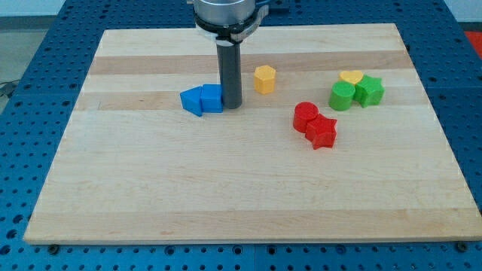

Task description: Slide the yellow hexagon vertical to the red circle on the top side

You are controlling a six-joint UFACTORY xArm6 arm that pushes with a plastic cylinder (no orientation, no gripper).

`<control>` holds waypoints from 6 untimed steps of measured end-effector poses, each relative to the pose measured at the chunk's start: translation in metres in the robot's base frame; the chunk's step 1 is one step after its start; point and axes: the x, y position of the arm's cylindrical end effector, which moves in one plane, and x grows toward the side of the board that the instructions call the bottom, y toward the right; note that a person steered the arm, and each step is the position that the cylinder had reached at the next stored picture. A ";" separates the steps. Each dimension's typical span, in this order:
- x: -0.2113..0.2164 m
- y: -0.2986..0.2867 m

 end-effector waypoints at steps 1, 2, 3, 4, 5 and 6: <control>-0.021 0.024; -0.048 0.067; -0.073 0.109; -0.078 0.115; -0.077 0.121; -0.076 0.165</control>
